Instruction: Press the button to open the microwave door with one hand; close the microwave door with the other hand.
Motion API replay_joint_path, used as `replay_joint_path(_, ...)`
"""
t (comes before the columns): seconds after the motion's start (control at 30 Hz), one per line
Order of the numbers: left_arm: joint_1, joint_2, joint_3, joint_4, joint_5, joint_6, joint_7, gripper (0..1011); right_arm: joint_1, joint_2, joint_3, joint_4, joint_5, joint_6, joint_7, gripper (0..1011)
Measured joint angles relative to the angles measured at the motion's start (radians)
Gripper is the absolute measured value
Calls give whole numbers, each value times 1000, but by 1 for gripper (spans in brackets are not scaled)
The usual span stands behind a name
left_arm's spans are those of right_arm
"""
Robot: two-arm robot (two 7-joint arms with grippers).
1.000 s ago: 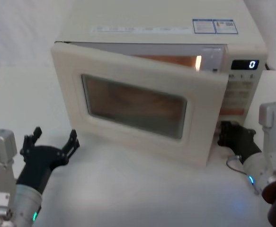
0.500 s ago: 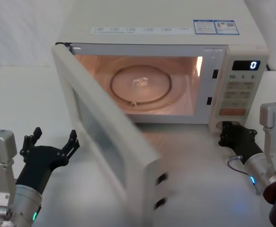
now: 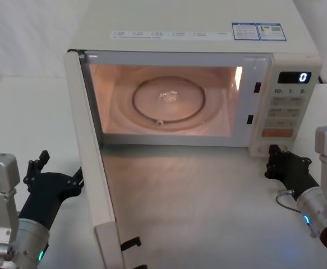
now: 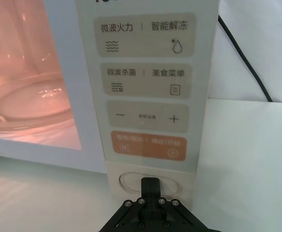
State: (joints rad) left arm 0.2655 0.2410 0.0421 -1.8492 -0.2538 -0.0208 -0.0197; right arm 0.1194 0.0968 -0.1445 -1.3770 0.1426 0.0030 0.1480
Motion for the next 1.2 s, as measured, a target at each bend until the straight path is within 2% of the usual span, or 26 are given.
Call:
replay_joint_path(0.47, 0, 0, 0, 0, 0, 0, 0, 1001, -49, 21, -4, -77, 9, 36, 15, 0)
replay_joint_path(0.73, 0, 0, 0, 0, 0, 0, 0, 1001, -107, 45, -12, -180, 23, 66, 31, 0)
replay_joint_path(0.93, 0, 0, 0, 0, 0, 0, 0, 1001, -159, 67, -14, -287, 38, 78, 41, 0)
replay_joint_path(1.03, 0, 0, 0, 0, 0, 0, 0, 1001, -182, 82, -8, -341, 45, 82, 41, 0)
replay_joint_path(1.2, 0, 0, 0, 0, 0, 0, 0, 1001, -198, 101, 10, -385, 54, 84, 40, 0)
